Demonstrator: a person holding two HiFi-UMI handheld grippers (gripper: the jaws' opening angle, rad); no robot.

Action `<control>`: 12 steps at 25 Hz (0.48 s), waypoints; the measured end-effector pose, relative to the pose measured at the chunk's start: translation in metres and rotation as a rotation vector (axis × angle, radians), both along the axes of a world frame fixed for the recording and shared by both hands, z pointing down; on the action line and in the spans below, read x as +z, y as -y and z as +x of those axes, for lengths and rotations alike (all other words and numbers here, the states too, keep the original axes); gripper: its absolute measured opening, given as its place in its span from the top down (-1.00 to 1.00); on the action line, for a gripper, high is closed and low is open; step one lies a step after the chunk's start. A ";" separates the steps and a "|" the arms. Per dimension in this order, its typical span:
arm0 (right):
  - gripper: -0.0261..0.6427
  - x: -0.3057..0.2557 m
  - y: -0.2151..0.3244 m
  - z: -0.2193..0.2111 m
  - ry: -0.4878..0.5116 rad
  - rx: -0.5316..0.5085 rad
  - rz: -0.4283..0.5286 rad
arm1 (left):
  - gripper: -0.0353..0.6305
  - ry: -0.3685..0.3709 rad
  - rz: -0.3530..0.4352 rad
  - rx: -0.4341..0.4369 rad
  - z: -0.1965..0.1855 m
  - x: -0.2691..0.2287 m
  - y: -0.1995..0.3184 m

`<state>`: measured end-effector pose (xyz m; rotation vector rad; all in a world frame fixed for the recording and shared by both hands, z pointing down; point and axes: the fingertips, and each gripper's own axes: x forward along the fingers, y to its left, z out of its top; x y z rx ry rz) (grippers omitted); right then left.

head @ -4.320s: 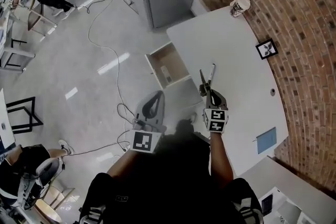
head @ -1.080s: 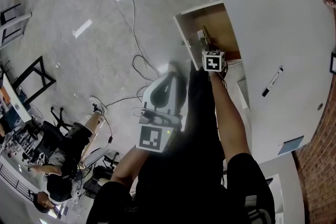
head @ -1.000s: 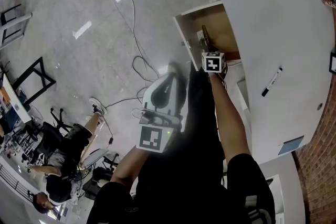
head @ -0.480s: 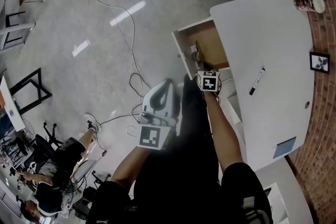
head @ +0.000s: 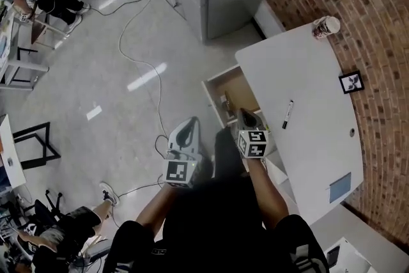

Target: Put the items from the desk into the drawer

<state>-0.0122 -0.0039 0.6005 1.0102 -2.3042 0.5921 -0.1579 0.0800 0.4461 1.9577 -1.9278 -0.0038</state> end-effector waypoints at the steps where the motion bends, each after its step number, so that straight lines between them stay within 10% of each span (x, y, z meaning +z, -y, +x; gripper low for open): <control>1: 0.92 -0.022 -0.003 0.001 0.020 0.003 0.033 | 0.90 0.000 0.010 0.003 0.000 -0.006 -0.003; 12: 0.92 -0.214 -0.057 0.029 0.161 0.026 0.423 | 0.90 -0.025 0.111 0.064 0.014 -0.057 -0.021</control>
